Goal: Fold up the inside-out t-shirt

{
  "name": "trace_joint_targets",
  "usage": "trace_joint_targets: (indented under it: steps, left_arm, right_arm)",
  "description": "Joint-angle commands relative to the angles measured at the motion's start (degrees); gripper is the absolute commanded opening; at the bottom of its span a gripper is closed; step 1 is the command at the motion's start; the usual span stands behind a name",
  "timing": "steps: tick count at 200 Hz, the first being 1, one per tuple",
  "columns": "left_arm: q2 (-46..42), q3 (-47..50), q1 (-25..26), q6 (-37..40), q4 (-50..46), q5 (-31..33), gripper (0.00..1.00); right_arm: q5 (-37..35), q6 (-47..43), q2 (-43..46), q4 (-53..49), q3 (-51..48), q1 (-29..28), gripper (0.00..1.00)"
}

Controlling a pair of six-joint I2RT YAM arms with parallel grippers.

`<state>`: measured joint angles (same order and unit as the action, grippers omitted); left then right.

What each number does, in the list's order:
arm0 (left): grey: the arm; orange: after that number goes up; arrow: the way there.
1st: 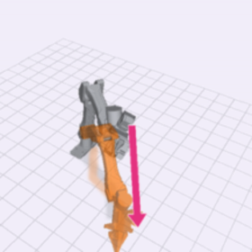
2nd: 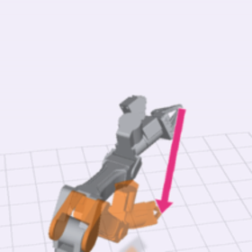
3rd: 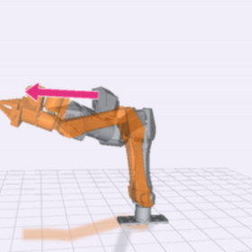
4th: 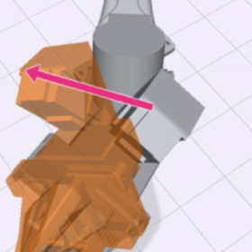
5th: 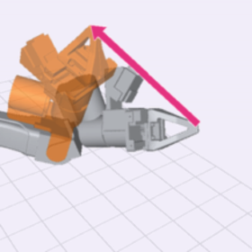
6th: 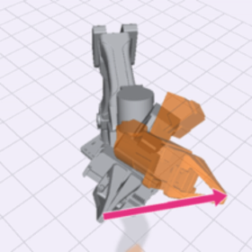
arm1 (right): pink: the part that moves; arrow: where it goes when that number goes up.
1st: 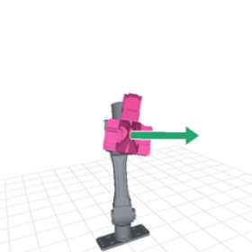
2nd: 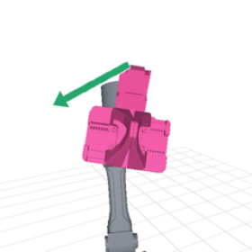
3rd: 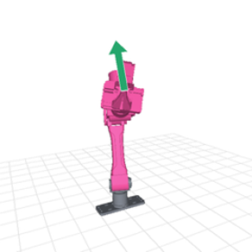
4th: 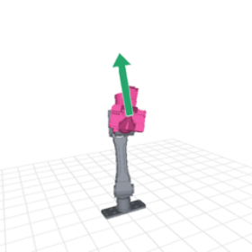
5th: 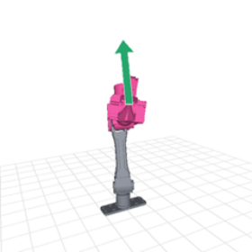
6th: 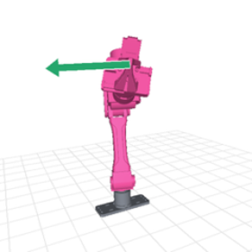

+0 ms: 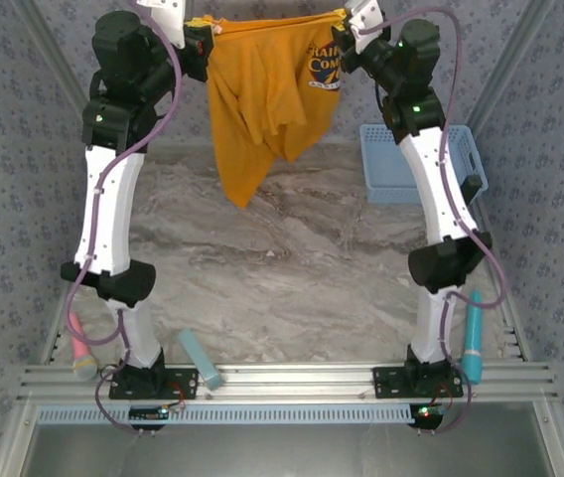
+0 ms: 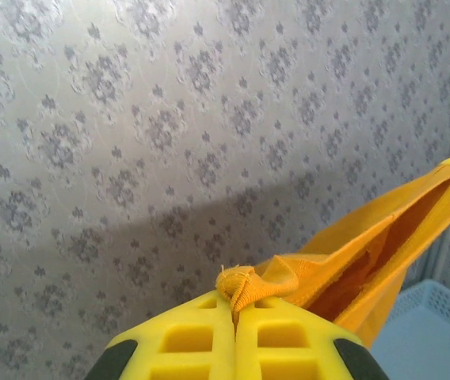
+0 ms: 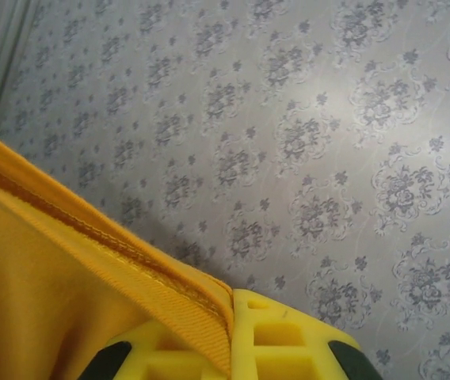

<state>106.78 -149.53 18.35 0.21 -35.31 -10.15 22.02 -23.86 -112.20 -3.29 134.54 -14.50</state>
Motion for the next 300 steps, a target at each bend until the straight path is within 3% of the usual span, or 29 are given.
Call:
trace_joint_targets:
  steps: [1, 12, 33, 54, 61, 69, 86, 97, 108, 126, 144, 156, 196, 219, 245, 274, 290, 300]
  left_arm:
    - [-10.1, 12.5, -1.8, 2.3, -1.4, -1.4, 0.01]
    - [-16.6, 25.6, -1.7, 0.8, 3.4, -3.5, 0.02]
    - [-31.1, 59.7, -0.4, -4.2, 18.7, -7.5, 0.02]
    - [-44.8, 90.2, 4.9, -10.5, 32.8, -6.3, 0.09]
    - [-48.5, 98.9, 7.5, -13.4, 36.3, -5.6, 0.26]
    - [-52.0, 108.0, 10.9, -17.8, 39.9, -4.3, 0.46]
    - [-59.3, 122.7, 18.3, -27.1, 45.9, -2.3, 0.57]
    - [-65.0, 127.8, 21.6, -31.9, 44.6, -1.0, 0.61]
    - [-71.5, 129.0, 23.3, -34.7, 37.7, 1.2, 0.60]
    - [-80.8, 127.1, 23.4, -33.5, 25.5, 6.5, 0.59]
    - [-84.7, 125.1, 23.2, -32.1, 20.2, 16.6, 0.58]
    - [-83.8, 124.9, 22.1, -30.6, 22.1, 19.0, 0.55]
    - [-64.6, 118.6, 16.9, -32.7, 27.2, 13.4, 0.66]
    - [-51.7, 111.4, 16.8, -30.2, 24.3, 12.7, 0.73]
    - [-42.1, 103.5, 15.9, -28.3, 19.3, 12.5, 0.78]
    - [-35.7, 100.2, 10.8, -30.2, 19.6, 5.3, 0.79]
    - [-31.9, 98.4, 7.7, -31.7, 19.4, -0.8, 0.78]
    - [-29.4, 97.0, 6.6, -32.3, 18.9, -4.8, 0.76]
  right_arm:
    - [-3.6, -5.4, 10.6, 5.8, -16.9, -0.4, 0.00]
    - [-4.0, -6.7, 16.2, 9.1, -28.1, -0.7, 0.00]
    - [-5.7, -12.4, 26.9, 11.3, -50.8, -1.9, 0.00]
    - [-8.4, -16.7, 37.1, 12.0, -74.7, -4.5, 0.01]
    - [-9.0, -17.2, 40.2, 11.6, -81.5, -5.9, 0.12]
    - [-10.5, -16.9, 43.5, 9.8, -87.7, -8.3, 0.35]
    - [-10.8, -17.1, 51.2, 1.2, -96.4, -14.1, 0.55]
    - [-8.4, -19.8, 56.1, -5.5, -99.4, -17.3, 0.59]
    - [-6.7, -21.7, 60.6, -11.3, -101.1, -19.8, 0.65]
    - [-9.4, -18.8, 63.7, -8.1, -101.8, -21.0, 0.73]
    - [-8.9, -17.8, 59.1, -3.6, -99.7, -19.0, 0.76]
    - [-7.0, -16.6, 52.3, -2.5, -96.2, -17.8, 0.75]
    - [-5.9, -12.9, 31.5, 6.5, -88.7, -19.0, 0.70]
    - [-5.2, -13.1, 22.5, 9.4, -84.9, -18.9, 0.67]
    - [-4.2, -7.0, 14.3, 13.8, -81.1, -19.4, 0.66]
    - [-3.0, -5.9, 9.7, 13.9, -80.0, -22.1, 0.47]
    - [-1.8, -6.4, 10.2, 14.0, -81.8, -23.5, 0.16]
    - [1.7, -7.6, 11.6, 11.2, -82.4, -24.3, 0.05]
